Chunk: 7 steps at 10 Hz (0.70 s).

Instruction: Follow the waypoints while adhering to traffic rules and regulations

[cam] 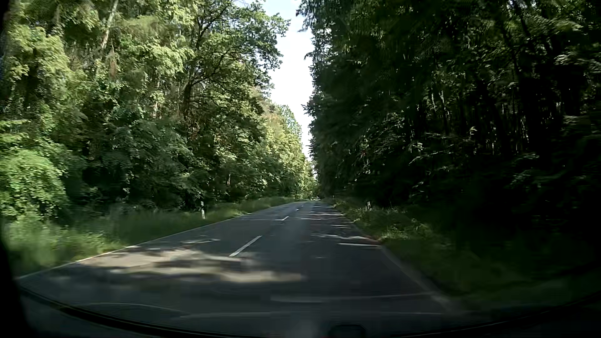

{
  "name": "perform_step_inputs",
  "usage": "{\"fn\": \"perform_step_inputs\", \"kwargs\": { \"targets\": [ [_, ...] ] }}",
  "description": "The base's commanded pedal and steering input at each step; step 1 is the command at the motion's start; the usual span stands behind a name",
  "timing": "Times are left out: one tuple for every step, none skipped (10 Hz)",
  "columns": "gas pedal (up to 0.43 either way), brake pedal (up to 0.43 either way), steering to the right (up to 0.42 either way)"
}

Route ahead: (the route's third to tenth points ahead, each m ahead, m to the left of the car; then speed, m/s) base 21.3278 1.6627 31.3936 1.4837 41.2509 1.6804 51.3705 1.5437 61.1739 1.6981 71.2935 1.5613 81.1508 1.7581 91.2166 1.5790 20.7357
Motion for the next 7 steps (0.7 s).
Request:
{"fn": "perform_step_inputs", "kwargs": {
  "targets": [
    [0.339, 0.030, -0.001],
    [0.339, 0.030, -0.002],
    [0.339, 0.030, -0.003],
    [0.339, 0.030, -0.003],
    [0.339, 0.030, -0.003],
    [0.339, 0.030, -0.003],
    [0.339, 0.030, -0.003]
  ]
}}
